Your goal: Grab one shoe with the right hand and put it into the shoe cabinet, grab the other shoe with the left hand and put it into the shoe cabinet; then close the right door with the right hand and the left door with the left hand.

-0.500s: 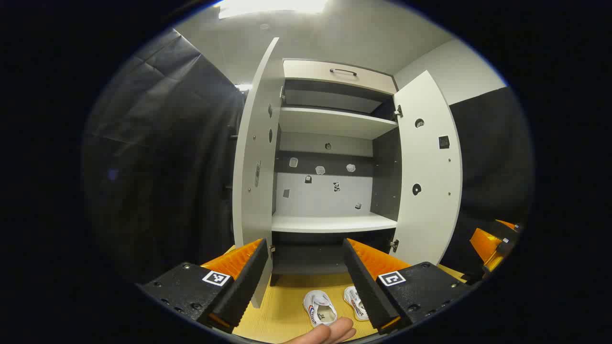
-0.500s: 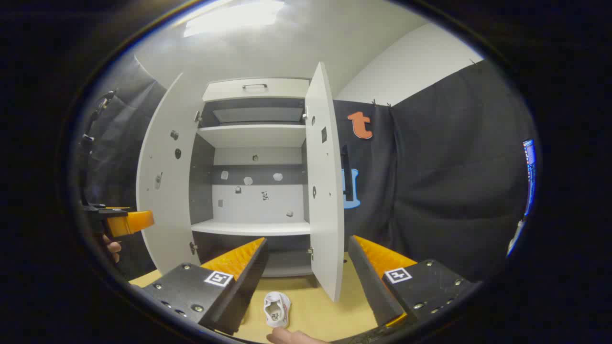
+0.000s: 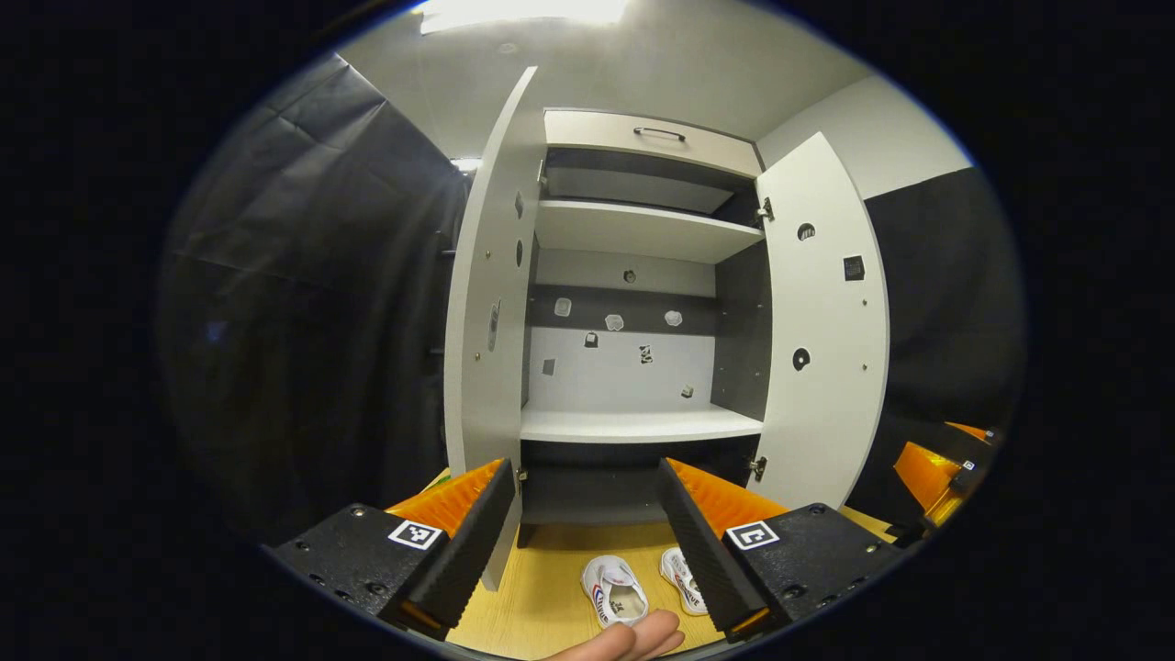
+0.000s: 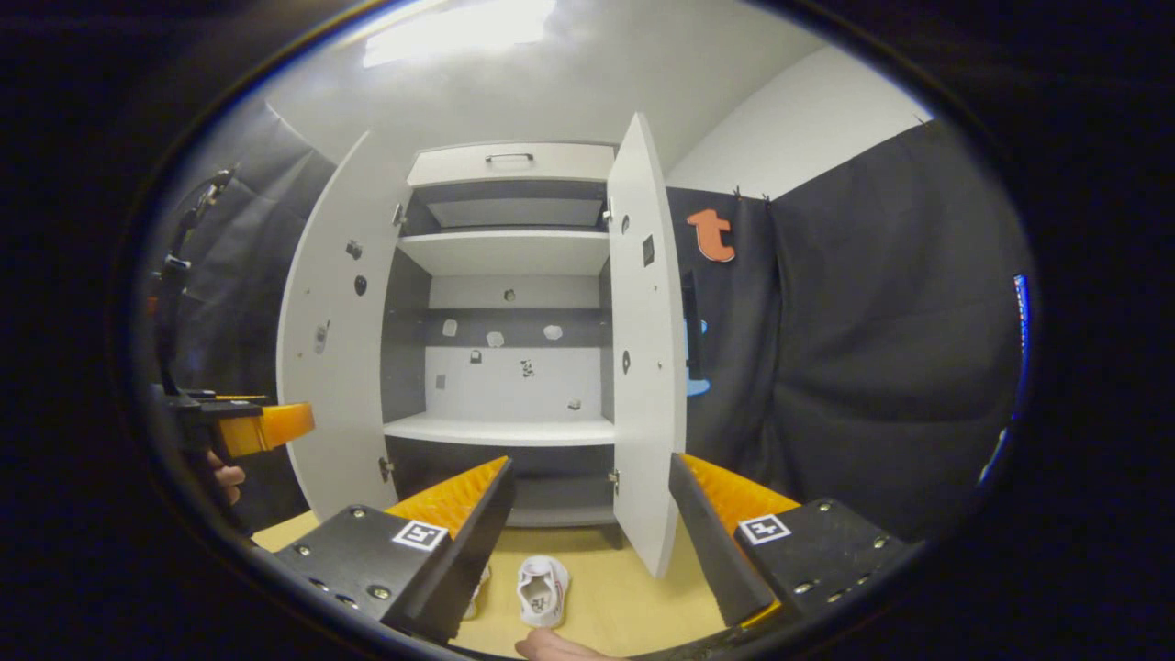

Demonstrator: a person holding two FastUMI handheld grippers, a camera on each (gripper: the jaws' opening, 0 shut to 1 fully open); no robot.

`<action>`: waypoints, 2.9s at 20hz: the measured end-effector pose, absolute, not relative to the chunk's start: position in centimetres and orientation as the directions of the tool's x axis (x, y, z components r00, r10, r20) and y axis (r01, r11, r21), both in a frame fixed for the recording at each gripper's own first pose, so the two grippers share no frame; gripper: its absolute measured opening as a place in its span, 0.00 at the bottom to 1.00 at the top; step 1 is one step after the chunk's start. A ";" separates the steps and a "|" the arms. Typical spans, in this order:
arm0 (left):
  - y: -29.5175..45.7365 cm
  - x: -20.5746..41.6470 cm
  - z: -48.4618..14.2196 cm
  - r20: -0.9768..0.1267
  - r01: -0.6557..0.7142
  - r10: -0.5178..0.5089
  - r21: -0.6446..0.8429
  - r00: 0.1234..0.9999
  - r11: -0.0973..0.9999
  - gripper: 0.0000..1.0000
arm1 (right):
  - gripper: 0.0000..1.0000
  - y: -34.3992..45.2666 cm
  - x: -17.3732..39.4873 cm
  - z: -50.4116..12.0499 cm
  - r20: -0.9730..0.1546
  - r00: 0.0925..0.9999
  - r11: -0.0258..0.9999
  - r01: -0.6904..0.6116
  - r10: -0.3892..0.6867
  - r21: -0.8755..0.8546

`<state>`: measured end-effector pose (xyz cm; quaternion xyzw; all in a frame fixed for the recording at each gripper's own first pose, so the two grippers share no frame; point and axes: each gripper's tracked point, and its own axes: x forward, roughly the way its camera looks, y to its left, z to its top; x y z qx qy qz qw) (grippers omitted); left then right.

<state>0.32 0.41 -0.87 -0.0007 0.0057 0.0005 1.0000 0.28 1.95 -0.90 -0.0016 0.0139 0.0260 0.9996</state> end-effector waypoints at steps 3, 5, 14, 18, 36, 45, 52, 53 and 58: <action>0.8 0.3 -1.1 -0.001 0.007 -0.007 0.011 1.000 1.000 0.97 | 0.99 2.5 0.5 -1.2 -0.037 0.997 0.998 -0.066 0.066 0.010; 1.8 0.5 -0.9 0.023 -0.018 0.018 0.036 1.000 0.999 0.96 | 0.99 2.8 0.8 -1.8 -0.053 0.996 0.998 -0.066 0.067 0.007; 3.1 1.4 -4.2 -0.018 0.007 -0.007 -0.023 1.000 1.000 0.97 | 0.99 5.9 4.3 -10.1 -0.204 0.974 0.994 -0.105 0.097 -0.026; 3.9 2.0 -5.9 -0.043 0.031 -0.034 -0.052 0.998 0.998 0.97 | 0.99 8.7 5.8 -19.2 -0.335 0.934 0.986 -0.153 0.122 -0.068; 7.0 3.8 -9.8 -0.106 0.052 -0.060 -0.071 0.993 0.996 0.97 | 0.54 13.2 13.3 -41.7 -0.652 0.748 0.991 -0.130 0.123 0.038; 6.7 3.5 -10.0 -0.110 0.076 -0.083 -0.062 0.991 0.995 0.97 | 0.00 12.4 13.5 -39.9 -0.587 0.784 0.979 -0.143 0.203 0.147; 6.9 2.4 -10.3 -0.119 0.076 -0.082 -0.049 0.990 0.996 0.97 | 0.00 13.4 11.8 -31.4 -0.484 0.832 0.960 -0.204 0.272 0.189; 6.9 2.3 -10.4 -0.121 0.080 -0.086 -0.051 0.989 0.995 0.97 | 0.00 13.8 11.6 -29.7 -0.460 0.841 0.956 -0.220 0.286 0.192; 7.3 2.2 -10.9 -0.115 0.062 -0.062 -0.003 0.991 0.998 0.97 | 0.00 16.0 11.9 -21.1 -0.356 0.858 0.926 -0.311 0.371 0.214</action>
